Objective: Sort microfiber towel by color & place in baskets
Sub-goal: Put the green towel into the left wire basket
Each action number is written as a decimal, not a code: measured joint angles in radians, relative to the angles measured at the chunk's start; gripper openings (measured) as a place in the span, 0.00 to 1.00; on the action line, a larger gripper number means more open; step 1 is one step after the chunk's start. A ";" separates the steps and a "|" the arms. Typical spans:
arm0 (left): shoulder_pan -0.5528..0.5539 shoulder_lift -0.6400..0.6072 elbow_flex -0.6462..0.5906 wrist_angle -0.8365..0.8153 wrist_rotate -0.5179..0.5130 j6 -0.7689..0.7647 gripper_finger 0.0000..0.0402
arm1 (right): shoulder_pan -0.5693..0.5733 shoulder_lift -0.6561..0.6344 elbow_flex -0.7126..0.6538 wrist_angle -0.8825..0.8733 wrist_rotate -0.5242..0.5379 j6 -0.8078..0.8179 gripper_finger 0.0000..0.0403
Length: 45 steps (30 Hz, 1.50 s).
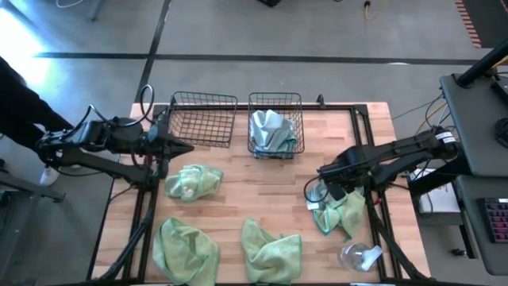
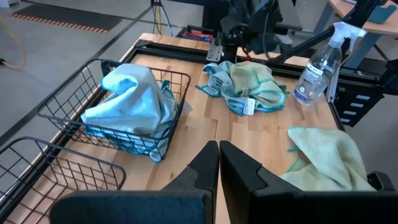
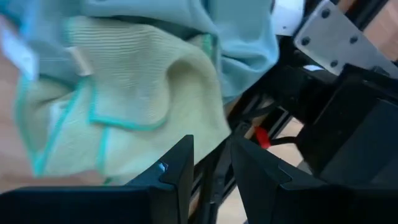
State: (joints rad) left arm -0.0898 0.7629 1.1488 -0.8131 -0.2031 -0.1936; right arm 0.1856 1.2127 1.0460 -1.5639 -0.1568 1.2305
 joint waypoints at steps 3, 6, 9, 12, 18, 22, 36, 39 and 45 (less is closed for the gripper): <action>0.000 0.014 0.000 0.010 0.000 0.000 0.00 | 0.001 -0.002 -0.050 0.028 -0.014 -0.010 0.25; 0.000 0.027 0.000 0.012 0.000 0.000 0.00 | 0.000 -0.001 -0.090 0.109 -0.032 -0.031 0.25; 0.000 0.037 0.000 0.013 0.000 -0.002 0.00 | 0.000 -0.001 -0.124 0.235 -0.051 -0.034 0.25; 0.000 0.046 0.000 0.013 0.000 -0.002 0.00 | 0.000 0.000 -0.141 0.310 -0.064 -0.029 0.25; 0.000 0.056 0.000 0.016 0.000 -0.002 0.00 | 0.000 0.000 -0.168 0.312 -0.062 -0.026 0.29; 0.000 0.056 0.000 0.016 0.000 -0.002 0.00 | 0.000 0.000 -0.190 0.314 -0.061 -0.026 0.35; 0.000 0.053 0.000 0.013 0.000 0.000 0.00 | 0.000 0.000 -0.250 0.511 -0.059 -0.036 0.39; 0.000 0.053 0.000 0.013 0.000 0.001 0.00 | 0.000 0.000 -0.255 0.510 -0.059 -0.027 0.36; 0.000 0.054 0.000 0.013 -0.001 0.001 0.00 | 0.000 0.001 -0.255 0.510 -0.052 -0.026 0.23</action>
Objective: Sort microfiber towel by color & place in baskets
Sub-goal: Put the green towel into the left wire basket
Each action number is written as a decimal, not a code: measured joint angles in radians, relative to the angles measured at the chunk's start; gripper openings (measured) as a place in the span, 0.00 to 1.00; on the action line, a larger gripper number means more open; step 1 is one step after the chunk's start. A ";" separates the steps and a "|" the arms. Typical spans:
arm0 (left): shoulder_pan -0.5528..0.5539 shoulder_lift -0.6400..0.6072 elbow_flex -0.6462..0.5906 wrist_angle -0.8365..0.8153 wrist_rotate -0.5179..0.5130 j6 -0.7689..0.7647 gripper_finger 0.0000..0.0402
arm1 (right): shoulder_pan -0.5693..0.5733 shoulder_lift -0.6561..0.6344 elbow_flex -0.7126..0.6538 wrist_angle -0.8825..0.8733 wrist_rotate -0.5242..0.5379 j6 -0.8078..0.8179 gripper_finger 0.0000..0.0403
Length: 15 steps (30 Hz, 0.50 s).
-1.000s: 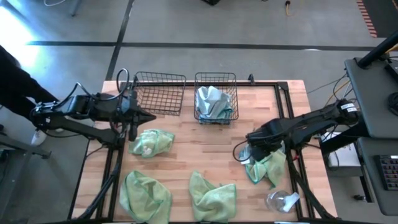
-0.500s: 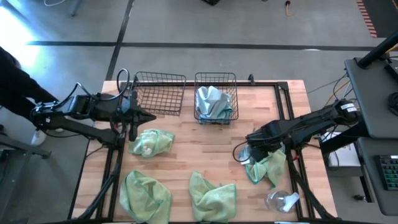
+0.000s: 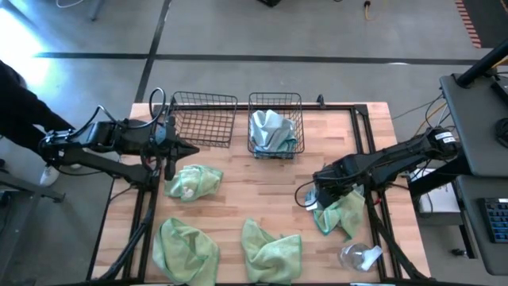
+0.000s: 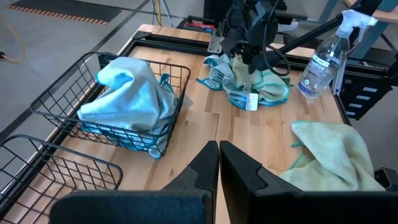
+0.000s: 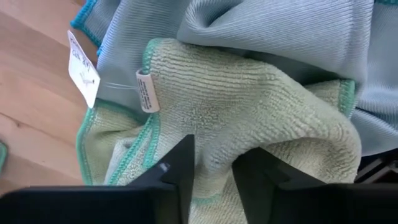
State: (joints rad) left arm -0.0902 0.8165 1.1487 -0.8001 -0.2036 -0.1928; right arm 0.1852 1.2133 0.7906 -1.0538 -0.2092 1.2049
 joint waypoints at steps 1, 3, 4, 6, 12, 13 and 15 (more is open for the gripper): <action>0.000 0.000 0.000 0.000 0.000 0.000 0.00 | 0.000 0.000 0.000 0.000 0.000 0.002 0.21; 0.000 0.000 0.000 0.000 0.000 0.000 0.00 | 0.000 0.000 0.000 0.000 0.000 0.007 0.15; 0.000 0.000 0.000 0.000 0.000 0.000 0.00 | 0.000 0.000 0.000 0.000 0.000 0.007 0.13; 0.000 0.000 0.000 0.001 0.000 0.000 0.00 | 0.000 0.000 0.000 0.000 0.000 0.007 0.08; 0.000 0.000 0.000 0.013 0.000 0.000 0.00 | -0.001 0.000 0.001 0.000 0.001 0.008 0.03; 0.000 0.000 0.000 0.016 0.000 0.000 0.00 | -0.001 0.000 0.007 -0.001 0.001 0.008 0.02; 0.000 0.000 0.000 0.017 0.000 0.000 0.00 | -0.004 0.000 0.025 0.003 0.003 0.005 0.02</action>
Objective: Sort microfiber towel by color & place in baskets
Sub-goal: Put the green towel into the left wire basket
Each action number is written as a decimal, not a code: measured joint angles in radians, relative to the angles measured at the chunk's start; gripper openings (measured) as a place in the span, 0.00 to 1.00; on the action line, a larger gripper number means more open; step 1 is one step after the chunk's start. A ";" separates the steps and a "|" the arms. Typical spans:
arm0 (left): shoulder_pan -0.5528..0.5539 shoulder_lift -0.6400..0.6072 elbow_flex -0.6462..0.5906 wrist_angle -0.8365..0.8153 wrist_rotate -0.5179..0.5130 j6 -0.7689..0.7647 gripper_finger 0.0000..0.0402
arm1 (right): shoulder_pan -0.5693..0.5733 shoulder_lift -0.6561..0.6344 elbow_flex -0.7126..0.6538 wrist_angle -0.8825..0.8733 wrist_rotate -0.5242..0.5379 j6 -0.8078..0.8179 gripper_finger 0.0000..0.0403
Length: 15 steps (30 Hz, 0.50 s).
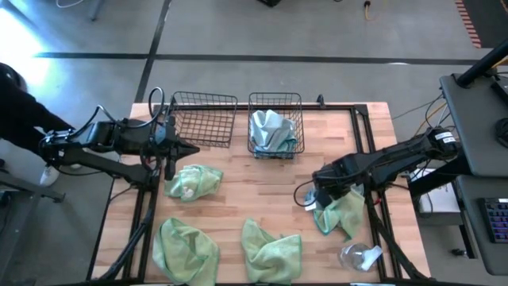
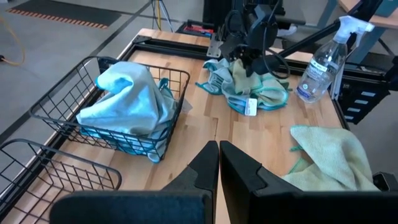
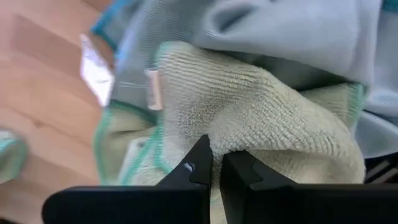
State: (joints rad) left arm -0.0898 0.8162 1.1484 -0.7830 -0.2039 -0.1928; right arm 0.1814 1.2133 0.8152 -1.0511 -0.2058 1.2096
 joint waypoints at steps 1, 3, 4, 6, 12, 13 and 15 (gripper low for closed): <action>0.000 0.000 0.000 0.001 0.000 0.000 0.00 | -0.003 0.000 0.011 0.000 0.002 -0.004 0.02; 0.000 0.000 0.000 0.001 0.000 0.000 0.00 | -0.008 0.000 0.041 0.000 0.025 -0.014 0.02; 0.000 0.000 0.000 0.001 0.000 0.000 0.00 | -0.012 0.000 0.061 0.002 0.040 -0.018 0.02; 0.000 0.000 0.000 0.001 0.000 0.000 0.00 | -0.022 0.000 0.109 0.002 0.073 -0.033 0.02; 0.000 0.000 0.000 0.000 0.000 0.019 0.00 | -0.047 0.000 0.298 0.010 0.247 -0.101 0.02; 0.000 0.000 0.000 0.000 0.000 0.023 0.00 | -0.051 0.000 0.334 0.010 0.278 -0.114 0.02; 0.000 -0.001 0.000 -0.001 0.000 0.026 0.00 | -0.054 0.000 0.401 0.011 0.345 -0.145 0.02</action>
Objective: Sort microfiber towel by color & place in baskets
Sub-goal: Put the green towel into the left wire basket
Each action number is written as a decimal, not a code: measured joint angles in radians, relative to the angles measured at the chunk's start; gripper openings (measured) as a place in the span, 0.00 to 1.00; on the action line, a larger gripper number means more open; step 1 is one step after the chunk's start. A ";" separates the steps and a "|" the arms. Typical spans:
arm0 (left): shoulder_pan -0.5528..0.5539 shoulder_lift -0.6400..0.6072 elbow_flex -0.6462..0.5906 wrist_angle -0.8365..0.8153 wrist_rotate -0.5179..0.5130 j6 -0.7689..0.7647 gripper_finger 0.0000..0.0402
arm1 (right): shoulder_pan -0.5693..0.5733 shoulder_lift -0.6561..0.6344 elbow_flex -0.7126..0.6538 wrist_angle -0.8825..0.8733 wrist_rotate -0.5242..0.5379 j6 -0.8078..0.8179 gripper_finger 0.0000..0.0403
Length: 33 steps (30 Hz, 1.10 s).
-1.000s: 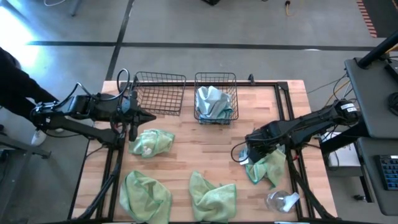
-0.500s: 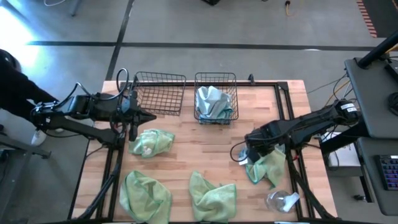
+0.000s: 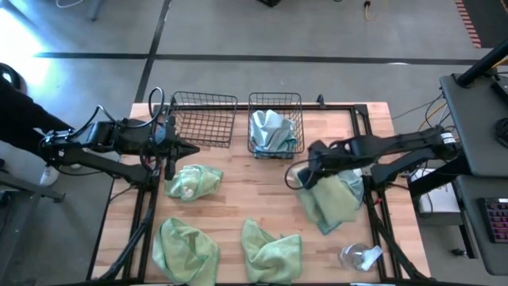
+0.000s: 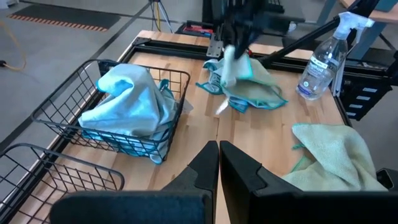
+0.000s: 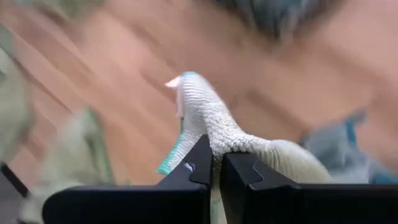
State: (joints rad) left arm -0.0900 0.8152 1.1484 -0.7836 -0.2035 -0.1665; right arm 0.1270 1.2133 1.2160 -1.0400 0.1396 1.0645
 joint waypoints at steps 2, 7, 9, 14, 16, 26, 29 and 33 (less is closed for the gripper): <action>0.000 -0.003 0.000 -0.003 0.000 0.000 0.00 | -0.003 0.000 0.064 0.007 0.067 -0.035 0.02; 0.000 -0.018 0.000 -0.005 0.000 0.001 0.00 | -0.021 0.000 0.188 0.044 0.187 -0.147 0.02; 0.000 -0.026 0.000 -0.013 0.000 0.009 0.00 | -0.039 0.000 0.214 0.083 0.214 -0.198 0.02; 0.000 -0.047 0.000 -0.020 0.000 0.023 0.00 | -0.108 0.000 0.241 0.242 0.229 -0.345 0.02; 0.000 -0.054 0.000 -0.020 -0.006 0.023 0.00 | -0.140 0.001 0.255 0.292 0.228 -0.401 0.02; 0.000 -0.078 0.000 -0.021 -0.051 0.024 0.00 | -0.275 0.145 0.414 0.455 0.091 -0.631 0.02; 0.000 -0.080 0.000 -0.022 -0.052 0.027 0.00 | -0.307 0.244 0.516 0.452 0.030 -0.692 0.02; 0.000 -0.082 0.000 -0.027 -0.052 0.027 0.00 | -0.343 0.383 0.672 0.442 -0.033 -0.768 0.02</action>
State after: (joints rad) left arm -0.0901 0.7330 1.1484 -0.8105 -0.2558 -0.1398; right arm -0.2157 1.5958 1.8879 -0.5976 0.1066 0.2968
